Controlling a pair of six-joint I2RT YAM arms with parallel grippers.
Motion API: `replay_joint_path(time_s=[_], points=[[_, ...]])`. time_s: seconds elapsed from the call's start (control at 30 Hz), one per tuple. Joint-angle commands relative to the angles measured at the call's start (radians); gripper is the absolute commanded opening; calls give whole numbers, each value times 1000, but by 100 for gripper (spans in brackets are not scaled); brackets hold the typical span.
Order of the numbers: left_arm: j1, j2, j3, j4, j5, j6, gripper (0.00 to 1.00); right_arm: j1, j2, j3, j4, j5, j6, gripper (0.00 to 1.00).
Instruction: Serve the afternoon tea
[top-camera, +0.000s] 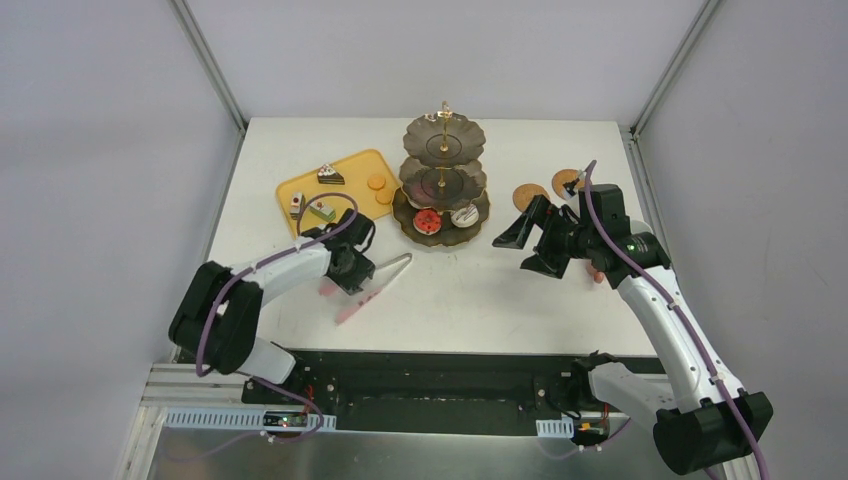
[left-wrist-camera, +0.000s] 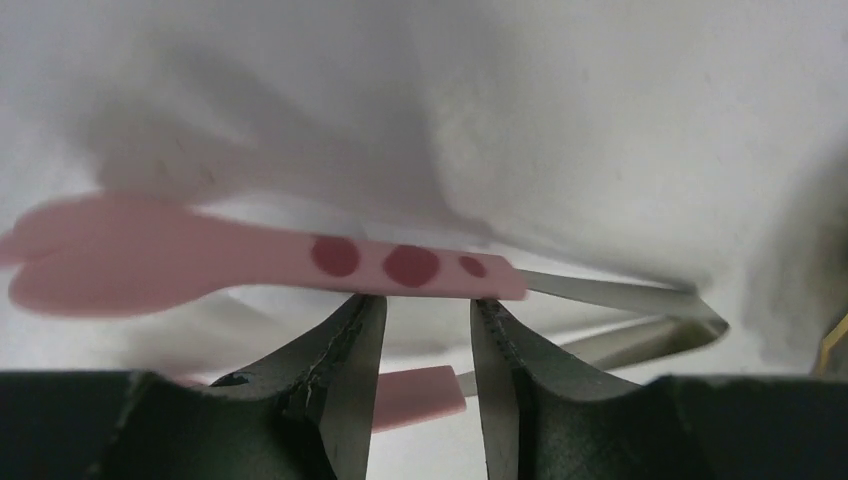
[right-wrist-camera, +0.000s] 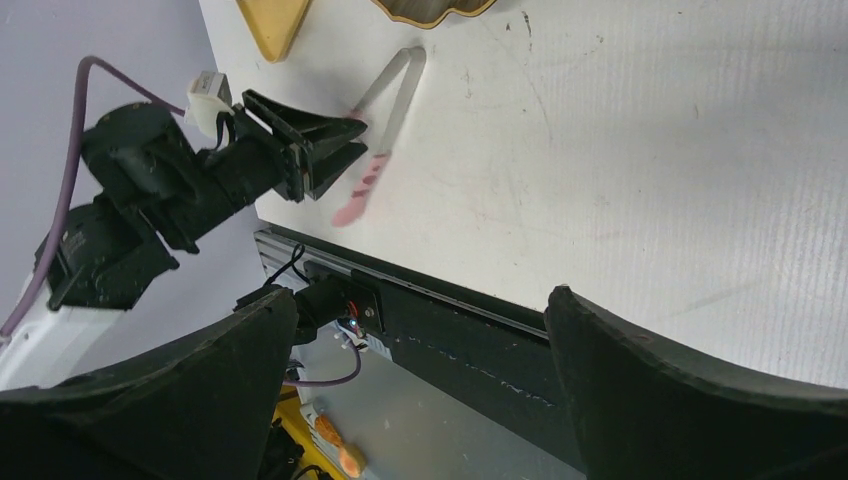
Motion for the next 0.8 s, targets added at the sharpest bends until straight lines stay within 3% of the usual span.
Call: replay_joint_path(time_s=[0.0,0.1,0.23,0.4,0.6,0.77], points=[[116,113,99,19,-27,202,38,-5,-22,14,-3,2,-18,99],[136,183,251,6,-94,459,39,-4,-17,22,-10,-3,-21,99],[134,250,378,-16,79,665,39,-6,-25,11,-11,2,-20,99],[96,246,331,-9,205,617,44,-5,-25,3,-3,6,-15,99],[69,262,239,232,251,600,43,-5,-10,1,11,-10,-3,99],[46,356,286,166,264,627,44,-6,-8,10,5,-13,-5,99]])
